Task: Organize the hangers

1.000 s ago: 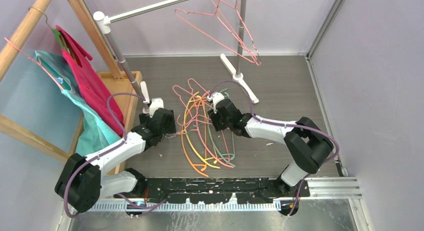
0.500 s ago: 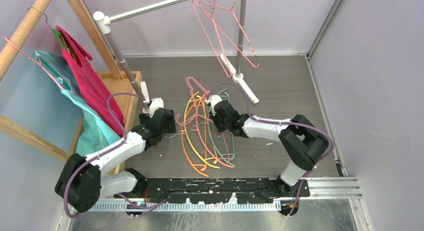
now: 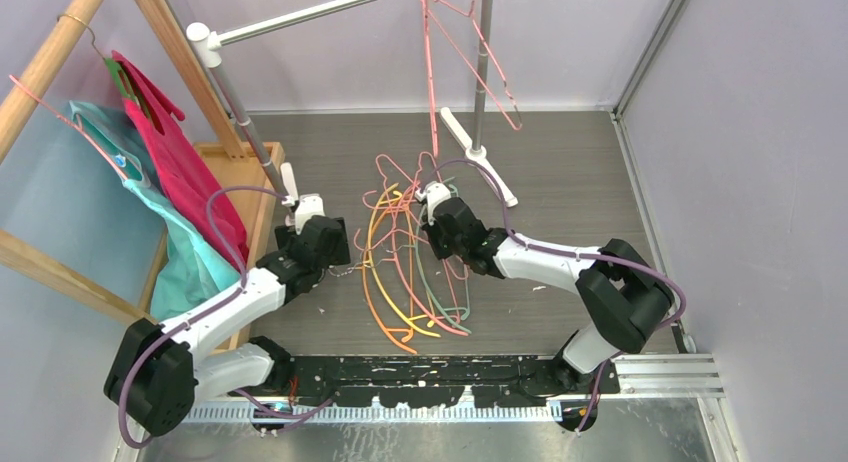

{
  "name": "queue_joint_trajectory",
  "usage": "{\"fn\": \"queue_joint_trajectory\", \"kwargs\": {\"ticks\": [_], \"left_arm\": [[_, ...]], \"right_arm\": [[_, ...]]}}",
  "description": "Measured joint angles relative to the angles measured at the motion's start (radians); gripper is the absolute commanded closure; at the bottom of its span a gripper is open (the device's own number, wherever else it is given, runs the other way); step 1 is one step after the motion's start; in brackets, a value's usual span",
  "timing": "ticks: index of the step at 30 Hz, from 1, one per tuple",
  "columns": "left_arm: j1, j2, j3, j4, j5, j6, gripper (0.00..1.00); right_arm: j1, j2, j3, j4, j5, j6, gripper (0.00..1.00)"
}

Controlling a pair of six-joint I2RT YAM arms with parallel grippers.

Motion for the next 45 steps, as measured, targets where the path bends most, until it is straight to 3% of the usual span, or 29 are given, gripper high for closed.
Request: {"fn": "queue_joint_trajectory", "kwargs": {"ticks": [14,24,34,36,38,42,45], "left_arm": [[0.000,-0.051,0.000,-0.007,0.000,-0.004,0.02],[0.000,-0.104,-0.003,-0.016,0.002,-0.015,0.02],[0.000,-0.094,-0.003,-0.016,0.005,-0.022,0.02],[0.000,-0.092,-0.003,-0.016,0.005,-0.022,0.02],[0.000,-0.091,-0.003,-0.016,0.005,-0.022,0.02],[0.000,-0.090,-0.003,-0.016,0.005,-0.022,0.02],[0.000,-0.090,-0.003,-0.016,0.005,-0.022,0.02]], "right_arm": [[0.000,-0.076,-0.026,0.153,-0.059,0.201,0.99],[0.017,0.190,0.053,0.180,-0.122,0.248,0.99],[0.024,0.264,0.110,0.196,-0.145,0.252,0.68],[0.025,0.266,0.111,0.196,-0.141,0.252,0.66],[0.026,0.267,0.111,0.195,-0.137,0.249,0.71],[0.027,0.267,0.111,0.194,-0.123,0.243,0.94],[0.028,0.267,0.110,0.197,-0.119,0.240,0.99]]}}
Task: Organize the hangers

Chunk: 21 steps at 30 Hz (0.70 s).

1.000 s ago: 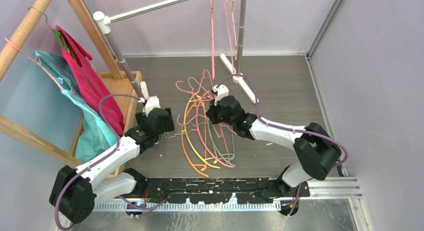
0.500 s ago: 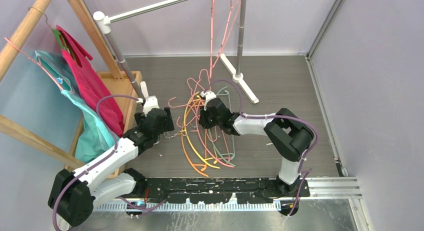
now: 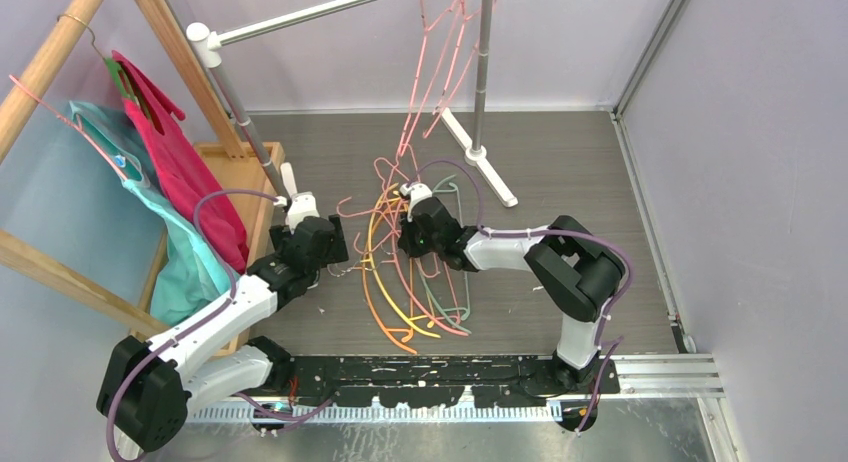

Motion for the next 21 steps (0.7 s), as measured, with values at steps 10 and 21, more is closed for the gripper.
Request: {"fn": "queue_joint_trajectory", "kwargs": {"ticks": [10,21], "left_arm": [[0.000,-0.008,0.000,-0.003,0.002,-0.001,0.02],[0.000,-0.061,-0.014,-0.007,0.012,-0.005,0.02]], "right_arm": [[0.003,-0.173,-0.129,0.018,0.049,0.054,0.99],[0.005,-0.336,-0.154,0.190,0.076,0.251,0.99]]}}
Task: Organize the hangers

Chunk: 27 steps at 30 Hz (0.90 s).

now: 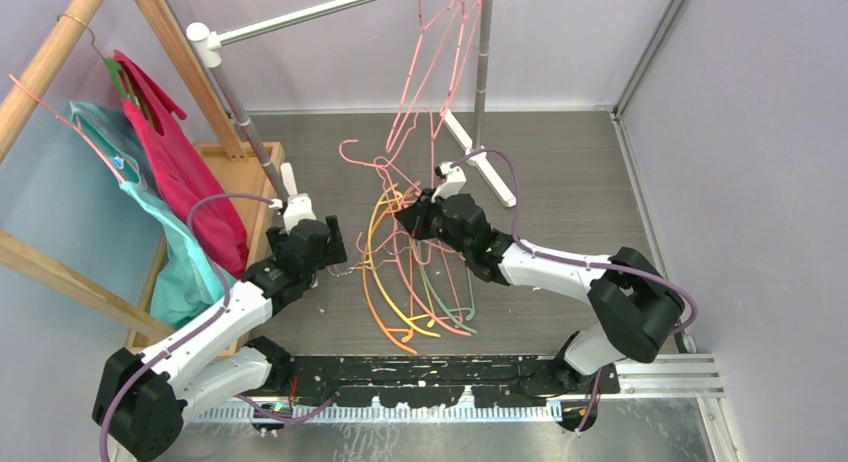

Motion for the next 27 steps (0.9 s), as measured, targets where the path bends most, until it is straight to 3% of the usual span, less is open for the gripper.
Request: {"fn": "queue_joint_trajectory", "kwargs": {"ticks": [10,19,27], "left_arm": [[0.000,0.026,-0.032,0.006,0.000,-0.004,0.02],[0.000,0.088,-0.033,0.032,0.008,-0.005,0.02],[0.000,0.101,-0.035,0.050,0.017,-0.014,0.02]], "right_arm": [[0.061,0.079,0.064,0.141,0.007,0.144,0.99],[0.272,0.083,0.124,0.192,0.073,0.127,0.99],[0.286,0.083,0.163,0.169,0.101,0.092,0.99]]}}
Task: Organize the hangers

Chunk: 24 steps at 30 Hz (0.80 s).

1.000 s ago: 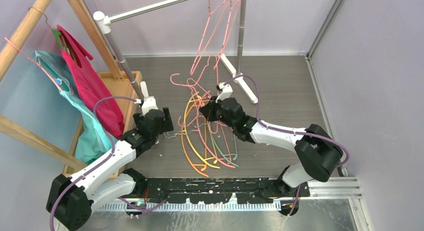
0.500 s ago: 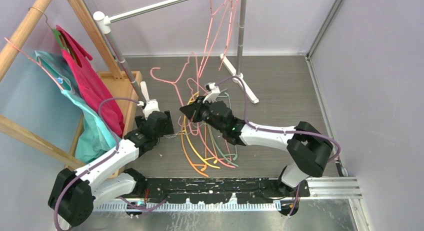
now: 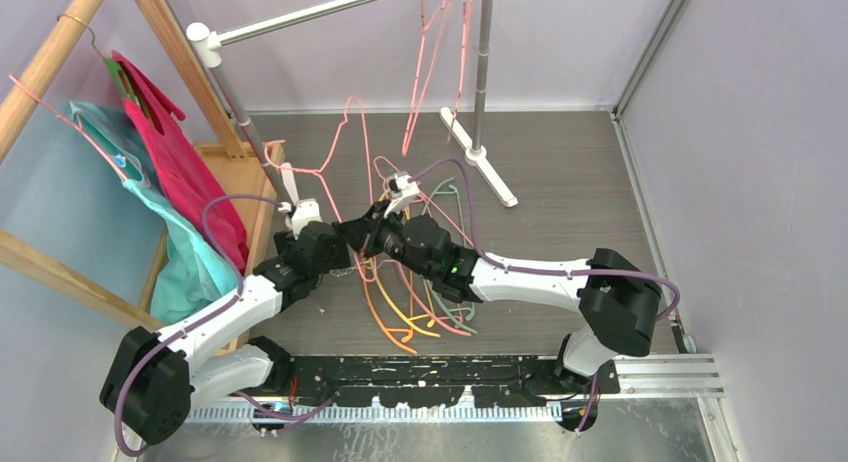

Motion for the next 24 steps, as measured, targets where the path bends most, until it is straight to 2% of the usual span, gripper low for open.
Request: {"fn": "queue_joint_trajectory", "kwargs": {"ticks": [6,13,24], "left_arm": [[0.000,0.004,0.000,0.011,0.000,-0.005,0.02],[0.000,0.017,0.000,0.011,0.001,-0.006,0.02],[0.000,0.023,-0.006,0.019,0.001,-0.006,0.02]], "right_arm": [[-0.005,0.000,0.134,-0.079,0.017,-0.076,0.99],[-0.027,0.000,0.283,-0.080,-0.035,-0.100,0.99],[-0.128,0.018,0.319,-0.024,-0.190,-0.020,0.99]]}}
